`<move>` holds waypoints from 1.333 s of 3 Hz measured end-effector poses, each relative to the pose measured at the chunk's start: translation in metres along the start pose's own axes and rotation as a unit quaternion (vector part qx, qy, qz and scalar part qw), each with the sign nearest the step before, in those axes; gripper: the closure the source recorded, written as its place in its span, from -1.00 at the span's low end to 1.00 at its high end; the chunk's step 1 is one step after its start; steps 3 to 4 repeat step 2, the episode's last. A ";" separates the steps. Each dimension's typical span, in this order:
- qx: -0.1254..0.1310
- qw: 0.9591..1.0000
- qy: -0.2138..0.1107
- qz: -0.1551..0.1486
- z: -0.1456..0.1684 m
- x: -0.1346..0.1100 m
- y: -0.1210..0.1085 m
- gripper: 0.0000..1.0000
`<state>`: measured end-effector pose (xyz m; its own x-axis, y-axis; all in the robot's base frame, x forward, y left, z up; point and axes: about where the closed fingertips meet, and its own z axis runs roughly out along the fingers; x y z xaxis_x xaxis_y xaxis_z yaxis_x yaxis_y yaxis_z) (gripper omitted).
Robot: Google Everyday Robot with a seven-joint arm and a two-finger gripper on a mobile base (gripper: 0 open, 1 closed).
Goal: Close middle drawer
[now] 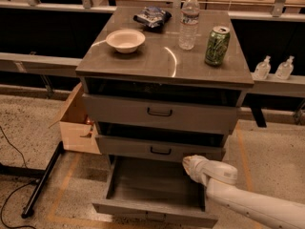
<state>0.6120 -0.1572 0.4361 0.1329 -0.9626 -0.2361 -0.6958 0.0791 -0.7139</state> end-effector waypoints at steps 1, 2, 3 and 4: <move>-0.009 0.999 -0.007 0.034 -0.011 0.009 -0.001 0.66; -0.010 0.999 -0.007 0.035 -0.009 0.006 0.000 0.19; -0.010 0.999 -0.007 0.035 -0.009 0.006 0.000 0.19; -0.010 0.999 -0.007 0.035 -0.009 0.006 0.000 0.19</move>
Offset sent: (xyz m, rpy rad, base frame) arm -0.0059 -0.0131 0.0070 0.0485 0.0312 -0.0286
